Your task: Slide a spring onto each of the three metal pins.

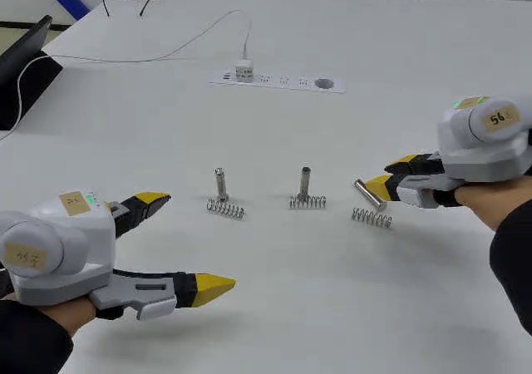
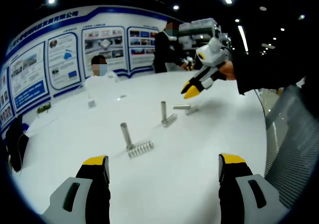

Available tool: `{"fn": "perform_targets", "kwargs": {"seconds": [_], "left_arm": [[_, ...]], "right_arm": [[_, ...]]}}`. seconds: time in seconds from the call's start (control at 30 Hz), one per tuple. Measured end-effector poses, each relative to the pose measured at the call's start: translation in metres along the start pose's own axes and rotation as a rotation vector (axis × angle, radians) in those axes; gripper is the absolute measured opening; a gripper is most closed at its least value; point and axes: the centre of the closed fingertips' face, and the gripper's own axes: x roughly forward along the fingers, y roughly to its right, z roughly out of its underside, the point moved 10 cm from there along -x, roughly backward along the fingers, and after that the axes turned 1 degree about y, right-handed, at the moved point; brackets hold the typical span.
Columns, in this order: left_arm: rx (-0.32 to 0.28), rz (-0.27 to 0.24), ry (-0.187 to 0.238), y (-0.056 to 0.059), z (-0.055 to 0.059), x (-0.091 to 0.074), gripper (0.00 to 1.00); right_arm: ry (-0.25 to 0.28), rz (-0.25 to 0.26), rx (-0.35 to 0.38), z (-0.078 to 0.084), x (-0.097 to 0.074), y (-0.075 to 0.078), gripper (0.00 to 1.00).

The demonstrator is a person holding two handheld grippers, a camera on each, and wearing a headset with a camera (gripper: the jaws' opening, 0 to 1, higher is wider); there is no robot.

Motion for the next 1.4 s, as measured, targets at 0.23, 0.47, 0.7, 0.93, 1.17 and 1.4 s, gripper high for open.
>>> {"fn": "perform_targets", "kwargs": {"seconds": [0.23, 0.47, 0.7, 0.93, 1.17, 1.4], "left_arm": [[-0.006, 0.0, -0.001, 0.0, 0.003, 0.0, 0.92], [-0.009, -0.002, -0.001, -0.001, 0.003, 0.0, 0.91], [-0.013, 0.0, -0.002, -0.001, 0.005, 0.001, 0.91], [-0.017, -0.002, -0.003, -0.002, 0.006, 0.0, 0.91], [-0.02, -0.005, -0.004, -0.003, 0.007, -0.001, 0.91], [-0.02, -0.005, -0.002, -0.003, 0.006, -0.001, 0.9]], "right_arm": [[-0.036, 0.013, 0.016, -0.002, 0.016, 0.0, 0.2], [-0.1, 0.02, 0.017, 0.002, 0.029, 0.0, 0.17], [-0.125, 0.028, 0.036, 0.001, 0.037, 0.002, 0.15], [-0.158, 0.024, 0.061, 0.003, 0.042, 0.005, 0.13], [-0.181, 0.014, 0.077, 0.004, 0.044, 0.005, 0.11], [-0.189, 0.012, 0.079, 0.003, 0.044, 0.006, 0.09]]}}
